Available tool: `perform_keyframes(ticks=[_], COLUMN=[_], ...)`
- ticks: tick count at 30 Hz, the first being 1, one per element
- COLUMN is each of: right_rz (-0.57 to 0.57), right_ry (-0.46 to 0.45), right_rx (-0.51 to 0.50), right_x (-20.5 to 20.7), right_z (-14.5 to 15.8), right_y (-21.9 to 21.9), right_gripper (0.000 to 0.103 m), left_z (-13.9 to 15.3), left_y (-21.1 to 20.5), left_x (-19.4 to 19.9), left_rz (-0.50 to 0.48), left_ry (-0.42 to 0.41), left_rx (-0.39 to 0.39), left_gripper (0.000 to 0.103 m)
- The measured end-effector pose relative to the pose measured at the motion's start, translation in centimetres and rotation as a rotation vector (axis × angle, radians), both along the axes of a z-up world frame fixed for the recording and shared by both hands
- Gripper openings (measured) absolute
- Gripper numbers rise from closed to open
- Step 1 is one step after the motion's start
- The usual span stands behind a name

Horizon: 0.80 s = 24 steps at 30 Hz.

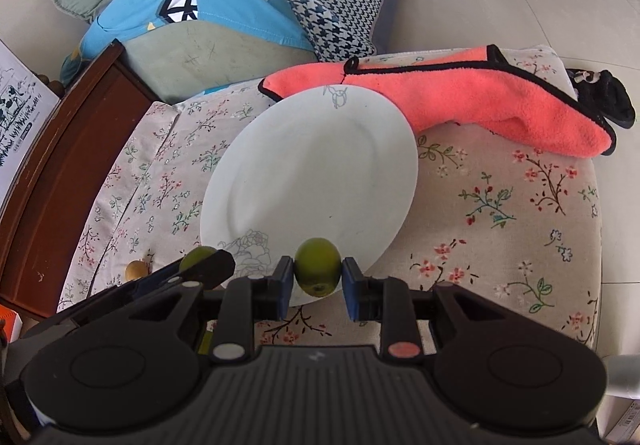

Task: Organize fruits
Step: 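Carry both held green jujubes over the white plate with both grippers, then open both grippers to drop the green jujubes onto the plate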

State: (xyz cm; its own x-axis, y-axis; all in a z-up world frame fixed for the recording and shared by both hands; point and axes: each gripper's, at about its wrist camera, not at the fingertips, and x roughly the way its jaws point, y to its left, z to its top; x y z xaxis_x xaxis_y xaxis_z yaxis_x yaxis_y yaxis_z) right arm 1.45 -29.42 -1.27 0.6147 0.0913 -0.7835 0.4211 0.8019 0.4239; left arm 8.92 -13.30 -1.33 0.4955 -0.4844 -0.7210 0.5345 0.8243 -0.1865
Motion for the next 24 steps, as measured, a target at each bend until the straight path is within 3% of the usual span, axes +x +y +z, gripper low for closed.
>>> perform_keyframes(ticks=[17,24], right_rz=[-0.06,-0.091], right_ry=[-0.004,-0.02], right_rx=[-0.035,-0.007], right_x=[2.2,2.5], right_z=[-1.1,-1.1], right_y=[-0.3,-0.8], right_gripper=[0.027,0.03], left_z=[-1.3,-0.7], left_y=[-1.3,-1.1], left_x=[1.9,1.9], left_rz=[0.033,0.042], left_ry=[0.0,-0.005], left_rx=[0.022,0.01], left_gripper=[0.029,0.034])
